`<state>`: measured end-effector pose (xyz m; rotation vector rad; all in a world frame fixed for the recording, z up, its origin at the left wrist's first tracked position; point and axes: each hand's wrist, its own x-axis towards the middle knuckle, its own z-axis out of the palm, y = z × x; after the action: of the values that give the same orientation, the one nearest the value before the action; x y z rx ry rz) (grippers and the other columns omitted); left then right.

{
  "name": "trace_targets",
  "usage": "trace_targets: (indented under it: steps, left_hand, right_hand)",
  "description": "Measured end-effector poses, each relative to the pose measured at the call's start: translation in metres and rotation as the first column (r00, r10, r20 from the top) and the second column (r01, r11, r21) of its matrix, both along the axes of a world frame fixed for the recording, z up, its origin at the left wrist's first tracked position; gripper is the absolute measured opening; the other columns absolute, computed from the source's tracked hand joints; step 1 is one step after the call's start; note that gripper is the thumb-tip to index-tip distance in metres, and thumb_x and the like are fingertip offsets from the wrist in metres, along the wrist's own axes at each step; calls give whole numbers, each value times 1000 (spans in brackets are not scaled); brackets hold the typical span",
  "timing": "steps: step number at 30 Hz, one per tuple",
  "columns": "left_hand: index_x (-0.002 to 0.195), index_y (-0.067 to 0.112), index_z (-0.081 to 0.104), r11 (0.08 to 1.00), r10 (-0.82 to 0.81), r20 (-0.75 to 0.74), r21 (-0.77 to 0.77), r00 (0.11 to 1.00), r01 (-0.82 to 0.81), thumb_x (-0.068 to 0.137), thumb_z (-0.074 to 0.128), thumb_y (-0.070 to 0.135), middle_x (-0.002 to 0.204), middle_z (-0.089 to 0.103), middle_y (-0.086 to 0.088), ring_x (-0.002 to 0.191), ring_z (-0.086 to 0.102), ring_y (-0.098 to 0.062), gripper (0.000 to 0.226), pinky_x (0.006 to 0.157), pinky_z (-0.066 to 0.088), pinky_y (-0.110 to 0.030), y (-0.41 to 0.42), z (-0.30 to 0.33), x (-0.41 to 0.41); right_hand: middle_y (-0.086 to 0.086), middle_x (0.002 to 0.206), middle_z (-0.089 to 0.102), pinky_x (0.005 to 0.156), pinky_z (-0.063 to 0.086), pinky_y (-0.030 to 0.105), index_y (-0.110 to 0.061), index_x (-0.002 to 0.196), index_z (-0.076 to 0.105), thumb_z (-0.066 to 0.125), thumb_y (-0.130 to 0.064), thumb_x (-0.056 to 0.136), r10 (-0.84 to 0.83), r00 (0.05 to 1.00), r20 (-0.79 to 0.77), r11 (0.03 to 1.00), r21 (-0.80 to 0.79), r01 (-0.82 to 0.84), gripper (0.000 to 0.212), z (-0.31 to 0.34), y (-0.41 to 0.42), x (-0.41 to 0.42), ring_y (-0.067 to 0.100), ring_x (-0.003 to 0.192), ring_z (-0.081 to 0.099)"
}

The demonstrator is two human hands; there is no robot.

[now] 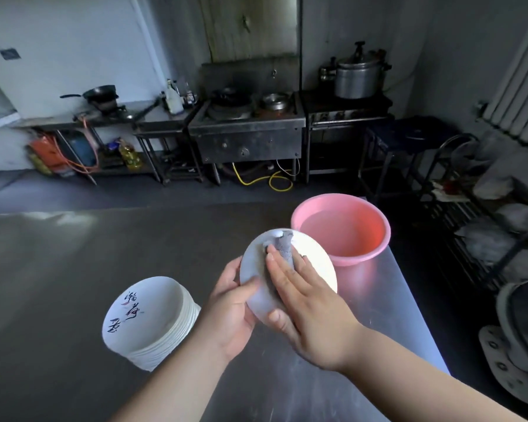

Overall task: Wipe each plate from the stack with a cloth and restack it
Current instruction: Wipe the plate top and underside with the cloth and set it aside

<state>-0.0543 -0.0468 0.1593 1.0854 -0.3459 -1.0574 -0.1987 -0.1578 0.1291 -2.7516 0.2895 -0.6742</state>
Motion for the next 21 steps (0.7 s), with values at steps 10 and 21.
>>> trace_targets:
  steps: [10,21]
  left_hand:
    - [143,13,54,999,44,-4,7,999,-44,94,63,1,134,69,-18,125,66,-37,51,99,57,-46,-8,3,-22]
    - [144,10,48,999,47,-6,-1,999,-47,83,67,8,136,66,-22,126,64,-44,64,104,51,-59,-8,0,-31]
  right_hand:
    - [14,175,10,131,6,50,1,164,22,22,-66,107,-107,993,-46,982,-160,98,88,9,-30,-6,33,162,-6]
    - [12,175,10,130,15,56,-3,165,20,25,-69,105,-83,996,24,993,-86,84,90,-4,-46,-21,31,163,0]
